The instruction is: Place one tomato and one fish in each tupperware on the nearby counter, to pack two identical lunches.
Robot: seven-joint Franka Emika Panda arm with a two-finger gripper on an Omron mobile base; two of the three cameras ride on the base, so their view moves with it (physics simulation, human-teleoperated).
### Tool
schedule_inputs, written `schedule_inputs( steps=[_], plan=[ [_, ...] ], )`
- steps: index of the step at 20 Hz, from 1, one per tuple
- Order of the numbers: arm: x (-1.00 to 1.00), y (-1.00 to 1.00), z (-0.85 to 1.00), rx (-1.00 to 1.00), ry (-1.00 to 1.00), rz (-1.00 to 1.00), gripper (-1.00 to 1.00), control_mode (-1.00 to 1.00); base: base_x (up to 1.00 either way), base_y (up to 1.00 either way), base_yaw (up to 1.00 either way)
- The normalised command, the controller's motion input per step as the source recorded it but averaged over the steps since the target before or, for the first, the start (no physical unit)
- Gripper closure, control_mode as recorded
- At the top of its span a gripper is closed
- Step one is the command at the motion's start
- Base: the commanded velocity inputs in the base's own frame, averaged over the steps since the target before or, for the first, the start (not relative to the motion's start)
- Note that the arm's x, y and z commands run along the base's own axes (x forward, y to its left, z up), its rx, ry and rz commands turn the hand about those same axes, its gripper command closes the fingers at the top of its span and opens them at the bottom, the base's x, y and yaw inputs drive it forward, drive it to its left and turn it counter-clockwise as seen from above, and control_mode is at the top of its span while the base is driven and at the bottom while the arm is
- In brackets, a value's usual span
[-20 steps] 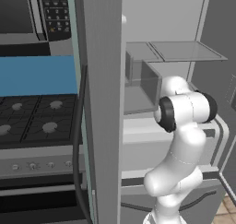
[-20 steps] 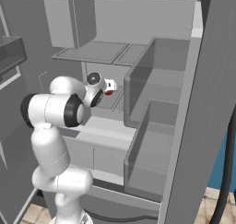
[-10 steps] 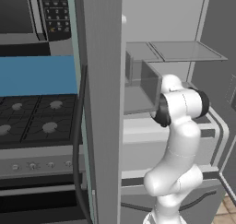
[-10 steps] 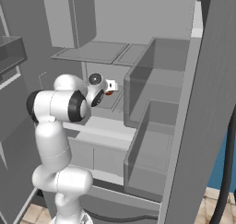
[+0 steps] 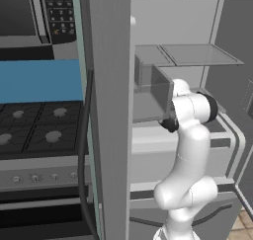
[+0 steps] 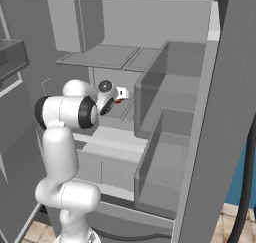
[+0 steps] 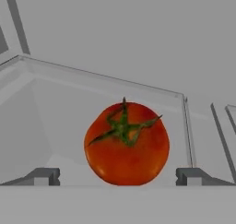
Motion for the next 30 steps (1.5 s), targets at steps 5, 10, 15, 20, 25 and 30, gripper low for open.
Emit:
schedule_inputs(
  steps=[5, 10, 15, 20, 25, 30],
  plan=[
    [0.21, 0.0, -0.11, 0.0, 0.0, 0.0, -1.0, -1.0, 0.0, 0.0, 0.0],
    [0.2, 0.0, -0.13, 0.0, 0.0, 0.0, -1.0, -1.0, 0.0, 0.0, 0.0],
    [0.18, 0.0, -0.16, 0.0, 0.0, 0.0, -1.0, -1.0, 0.0, 0.0, 0.0],
    [0.2, 0.0, -0.15, 0.0, 0.0, 0.0, -1.0, -1.0, 0.0, 0.0, 0.0],
    [0.15, 0.0, -0.2, 0.0, 0.0, 0.0, -1.0, -1.0, 0.0, 0.0, 0.0],
    [0.04, 0.0, -0.46, 0.0, 0.01, 0.0, -1.0, -1.0, 0.0, 0.0, 0.0]
  ],
)
